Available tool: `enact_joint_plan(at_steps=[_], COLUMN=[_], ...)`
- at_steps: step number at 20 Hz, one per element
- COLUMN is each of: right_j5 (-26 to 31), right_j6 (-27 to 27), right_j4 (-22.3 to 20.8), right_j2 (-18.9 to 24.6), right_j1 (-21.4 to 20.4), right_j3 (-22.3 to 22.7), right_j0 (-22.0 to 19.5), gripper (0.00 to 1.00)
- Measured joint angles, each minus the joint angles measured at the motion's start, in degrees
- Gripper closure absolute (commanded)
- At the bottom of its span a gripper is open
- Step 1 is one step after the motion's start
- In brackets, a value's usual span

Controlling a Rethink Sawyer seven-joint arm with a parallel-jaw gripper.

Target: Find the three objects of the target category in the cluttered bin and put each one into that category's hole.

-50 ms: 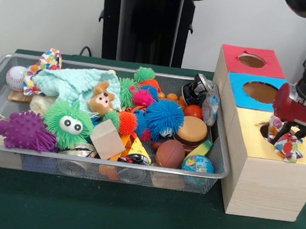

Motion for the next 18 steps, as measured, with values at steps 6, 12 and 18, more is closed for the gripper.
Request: enact_joint_plan(at_steps=[6,12,18], right_j5=[4.6,6.6,5.8], right_j6=[0.0,0.0,0.0], right_j4=[0.3,0.3,0.3], right_j2=[0.0,0.2,0.4], right_j1=[1.6,2.3,1.9], right_j3=[-3.5,-5.0,-4.0], right_j0=[-0.5,-0.9,-1.2], gripper=[1.0,1.0,1.0])
